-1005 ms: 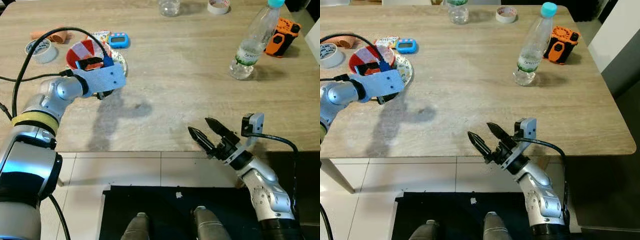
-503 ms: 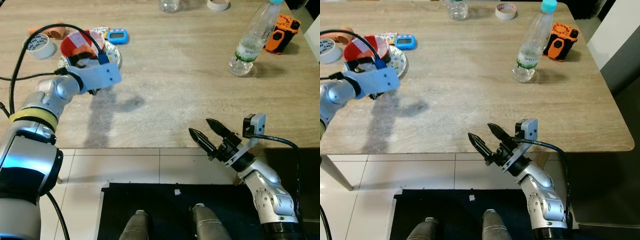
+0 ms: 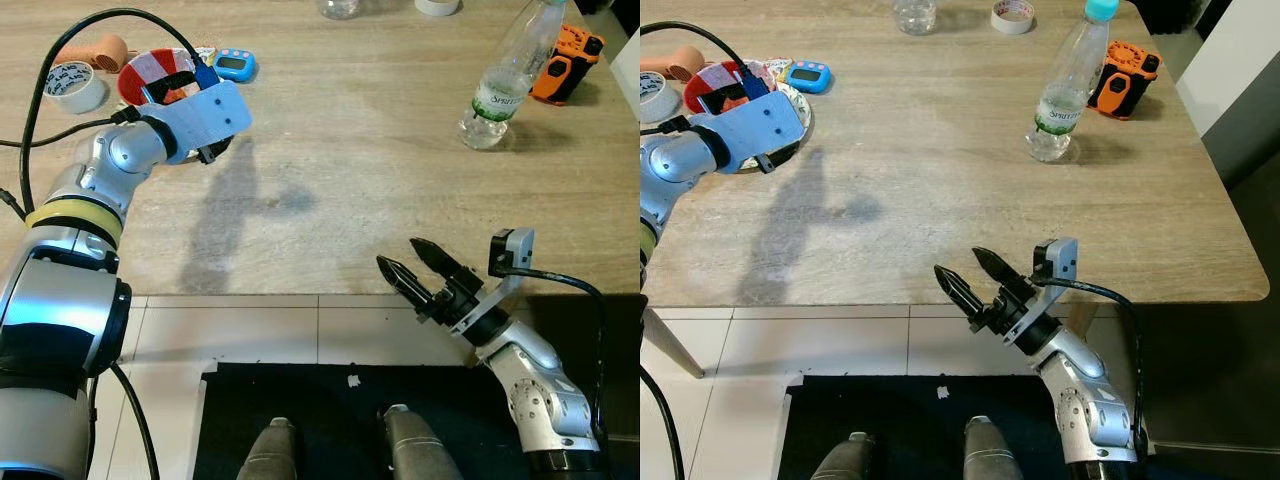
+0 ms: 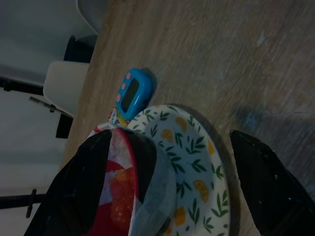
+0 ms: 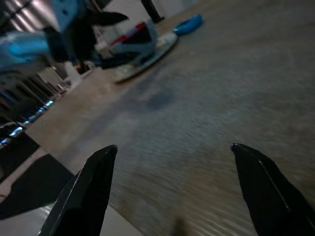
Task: Restocking fridge
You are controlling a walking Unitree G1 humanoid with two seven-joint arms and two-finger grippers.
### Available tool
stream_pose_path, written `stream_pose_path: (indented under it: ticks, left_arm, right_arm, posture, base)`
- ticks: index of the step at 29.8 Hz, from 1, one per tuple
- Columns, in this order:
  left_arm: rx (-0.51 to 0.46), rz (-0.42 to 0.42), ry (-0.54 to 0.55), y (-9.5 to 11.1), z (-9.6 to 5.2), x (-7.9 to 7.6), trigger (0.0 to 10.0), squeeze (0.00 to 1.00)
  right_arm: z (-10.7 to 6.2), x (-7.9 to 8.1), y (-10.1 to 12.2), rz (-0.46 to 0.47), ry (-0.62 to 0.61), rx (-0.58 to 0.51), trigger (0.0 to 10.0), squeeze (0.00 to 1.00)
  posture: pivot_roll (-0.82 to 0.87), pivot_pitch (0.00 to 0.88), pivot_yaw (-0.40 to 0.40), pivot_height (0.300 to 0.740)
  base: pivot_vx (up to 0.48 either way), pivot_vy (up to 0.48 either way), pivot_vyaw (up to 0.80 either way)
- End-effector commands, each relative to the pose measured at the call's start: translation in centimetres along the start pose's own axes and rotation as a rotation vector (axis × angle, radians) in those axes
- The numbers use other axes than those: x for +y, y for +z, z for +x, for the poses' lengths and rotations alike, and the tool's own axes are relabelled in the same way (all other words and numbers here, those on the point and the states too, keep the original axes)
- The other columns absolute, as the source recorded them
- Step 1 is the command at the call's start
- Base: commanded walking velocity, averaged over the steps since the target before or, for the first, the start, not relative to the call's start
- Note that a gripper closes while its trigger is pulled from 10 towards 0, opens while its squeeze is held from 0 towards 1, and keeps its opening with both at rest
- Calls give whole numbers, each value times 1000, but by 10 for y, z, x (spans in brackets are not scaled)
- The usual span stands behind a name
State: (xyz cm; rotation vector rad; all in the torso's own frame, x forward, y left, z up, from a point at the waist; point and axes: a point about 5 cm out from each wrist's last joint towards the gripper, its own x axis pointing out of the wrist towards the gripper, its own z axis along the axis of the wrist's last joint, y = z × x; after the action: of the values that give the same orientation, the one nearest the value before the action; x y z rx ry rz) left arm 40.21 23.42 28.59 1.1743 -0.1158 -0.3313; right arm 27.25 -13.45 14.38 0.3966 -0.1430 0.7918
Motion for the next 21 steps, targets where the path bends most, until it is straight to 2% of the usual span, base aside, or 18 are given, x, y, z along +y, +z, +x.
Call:
stream_pose_path:
  ticks: [1, 6, 8, 13, 21]
  left_arm:
    - [17, 33, -4, 0, 0, 1, 10000, 0]
    - [69, 70, 10, -8, -2, 2, 10000, 0]
    - [126, 103, 55, -15, -5, 7, 10000, 0]
    - [192, 139, 128, -21, -7, 14, 10000, 0]
    - [219, 149, 178, -23, -8, 16, 10000, 0]
  right_arm:
    - [-5, 2, 0, 17, 2, 1, 10000, 0]
    - [-6, 3, 1, 21, 7, 0, 10000, 0]
    - [-6, 5, 1, 24, 10, 0, 10000, 0]
    - [-9, 10, 3, 32, 15, -2, 10000, 0]
    - [-11, 14, 4, 36, 13, 4, 10000, 0]
  posture:
    - [-84, 309, -12, 740]
    - [-85, 315, -12, 740]
    - [-88, 321, -12, 740]
    - [-101, 344, -12, 740]
    - [-111, 361, -14, 740]
  base:
    - [0, 0, 0]
    - [0, 0, 0]
    - [0, 0, 0]
    - [0, 0, 0]
    - [0, 0, 0]
